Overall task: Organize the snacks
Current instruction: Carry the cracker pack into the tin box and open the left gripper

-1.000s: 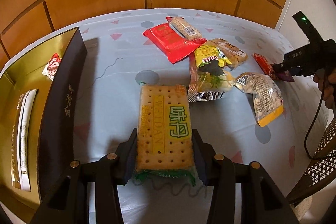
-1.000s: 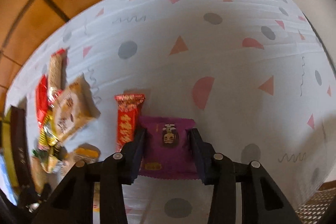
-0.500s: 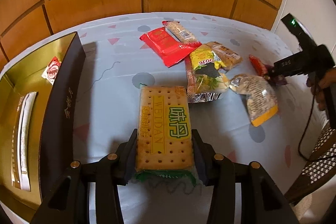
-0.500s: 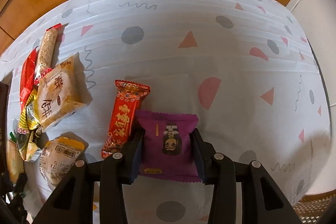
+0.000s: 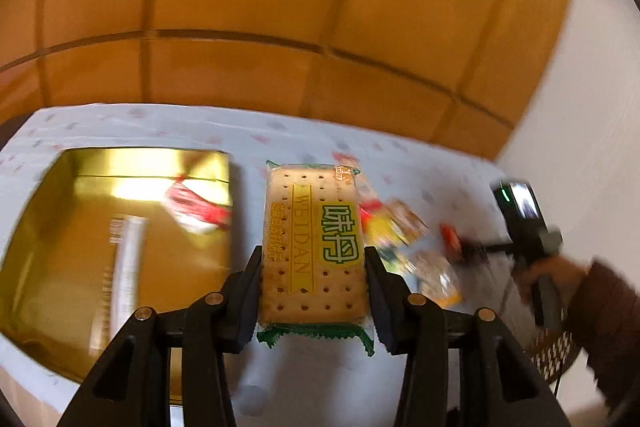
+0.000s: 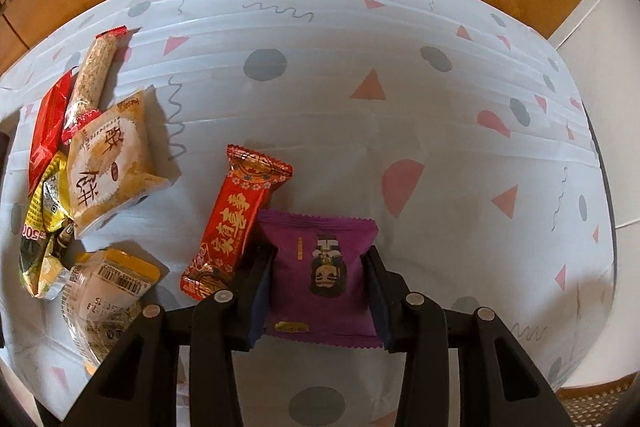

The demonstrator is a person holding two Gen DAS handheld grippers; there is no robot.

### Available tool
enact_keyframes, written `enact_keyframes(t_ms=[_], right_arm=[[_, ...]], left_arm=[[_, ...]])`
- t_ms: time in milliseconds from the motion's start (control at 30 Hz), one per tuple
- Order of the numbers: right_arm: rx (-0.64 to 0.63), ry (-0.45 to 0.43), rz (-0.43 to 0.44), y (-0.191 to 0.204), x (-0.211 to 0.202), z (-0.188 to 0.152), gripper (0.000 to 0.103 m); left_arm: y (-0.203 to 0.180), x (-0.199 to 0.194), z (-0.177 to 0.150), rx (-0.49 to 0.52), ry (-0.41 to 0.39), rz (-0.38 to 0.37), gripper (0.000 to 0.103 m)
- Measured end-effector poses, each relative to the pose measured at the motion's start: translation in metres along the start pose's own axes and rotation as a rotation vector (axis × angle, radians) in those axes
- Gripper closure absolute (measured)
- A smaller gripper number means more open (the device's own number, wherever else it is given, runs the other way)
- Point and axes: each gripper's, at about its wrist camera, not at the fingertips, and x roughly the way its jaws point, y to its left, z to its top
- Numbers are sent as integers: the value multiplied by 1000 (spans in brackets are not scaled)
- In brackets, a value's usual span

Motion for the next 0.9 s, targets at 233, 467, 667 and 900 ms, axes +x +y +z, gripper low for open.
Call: enact_keyframes(t_ms=[233, 467, 667, 900], right_arm=[[-15, 0, -4, 4, 1, 1, 61], [-32, -4, -18, 9, 2, 0, 61], [-37, -6, -22, 10, 1, -1, 61], [-40, -5, -23, 10, 0, -1, 61]], left_arm=[[82, 4, -1, -208, 49, 135, 56], [96, 26, -8, -240, 133, 146, 56], [94, 69, 1, -224, 220, 137, 56], [101, 80, -5, -261, 264, 156, 55]])
